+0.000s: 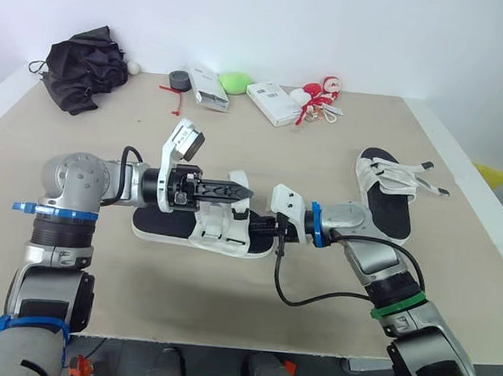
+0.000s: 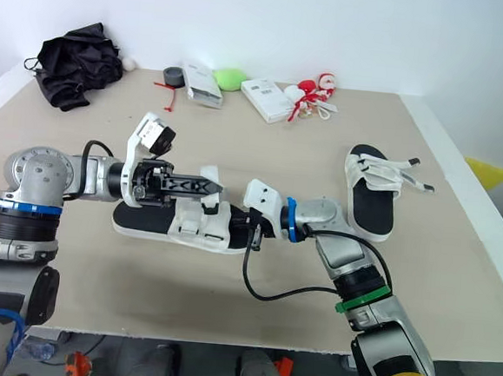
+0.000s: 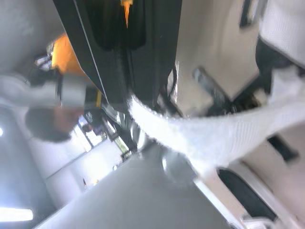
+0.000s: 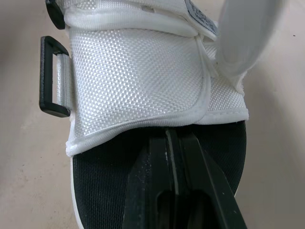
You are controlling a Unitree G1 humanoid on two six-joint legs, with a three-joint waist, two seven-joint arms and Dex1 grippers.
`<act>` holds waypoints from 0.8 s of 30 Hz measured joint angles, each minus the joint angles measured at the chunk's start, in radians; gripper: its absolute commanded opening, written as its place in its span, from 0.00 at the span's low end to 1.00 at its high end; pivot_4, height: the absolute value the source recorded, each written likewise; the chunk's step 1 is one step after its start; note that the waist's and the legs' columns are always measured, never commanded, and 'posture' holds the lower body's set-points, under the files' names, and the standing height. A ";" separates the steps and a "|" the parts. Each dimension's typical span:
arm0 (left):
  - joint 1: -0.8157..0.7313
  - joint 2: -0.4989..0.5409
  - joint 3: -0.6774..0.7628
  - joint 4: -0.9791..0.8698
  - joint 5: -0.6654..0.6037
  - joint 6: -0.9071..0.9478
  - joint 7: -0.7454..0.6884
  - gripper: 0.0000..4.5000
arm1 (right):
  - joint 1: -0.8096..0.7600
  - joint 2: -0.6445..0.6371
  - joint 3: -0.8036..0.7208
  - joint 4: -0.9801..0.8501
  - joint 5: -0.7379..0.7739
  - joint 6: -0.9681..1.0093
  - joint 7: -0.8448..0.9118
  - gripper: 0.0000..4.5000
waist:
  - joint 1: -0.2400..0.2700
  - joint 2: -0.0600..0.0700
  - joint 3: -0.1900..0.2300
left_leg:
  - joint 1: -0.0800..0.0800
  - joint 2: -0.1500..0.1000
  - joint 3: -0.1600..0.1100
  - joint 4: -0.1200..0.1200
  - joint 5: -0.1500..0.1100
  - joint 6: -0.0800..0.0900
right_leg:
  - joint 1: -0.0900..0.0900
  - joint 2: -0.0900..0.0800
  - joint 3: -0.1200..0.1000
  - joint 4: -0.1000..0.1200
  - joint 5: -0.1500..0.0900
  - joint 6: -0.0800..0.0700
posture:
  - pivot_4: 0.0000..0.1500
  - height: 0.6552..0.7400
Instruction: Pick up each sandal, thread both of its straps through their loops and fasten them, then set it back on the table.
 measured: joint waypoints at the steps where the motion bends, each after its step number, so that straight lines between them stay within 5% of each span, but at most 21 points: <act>1: -0.011 -0.001 -0.013 0.026 0.019 -0.004 0.017 0.01 | -0.002 0.001 0.000 0.004 0.000 -0.001 -0.001 0.00 | -0.001 0.000 0.000 | 0.000 0.000 0.000 -0.001 0.000 0.000 | 0.000 0.000 0.000 0.000 0.000 0.000 | 1.00 0.98; 9: -0.017 -0.050 -0.094 0.131 0.142 -0.050 0.078 0.01 | -0.001 0.004 -0.001 0.009 0.000 -0.002 -0.010 0.00 | 0.000 0.000 0.000 | 0.000 0.000 0.000 0.000 0.001 -0.001 | 0.000 0.000 0.000 0.000 0.002 0.000 | 1.00 0.98; 24: 0.010 0.001 -0.233 0.089 0.244 -0.126 -0.031 0.01 | 0.001 0.006 -0.003 0.008 0.000 -0.002 -0.012 0.00 | 0.000 0.000 0.000 | 0.001 0.000 0.000 0.000 0.001 -0.001 | 0.000 0.000 0.001 0.000 0.002 0.000 | 1.00 0.98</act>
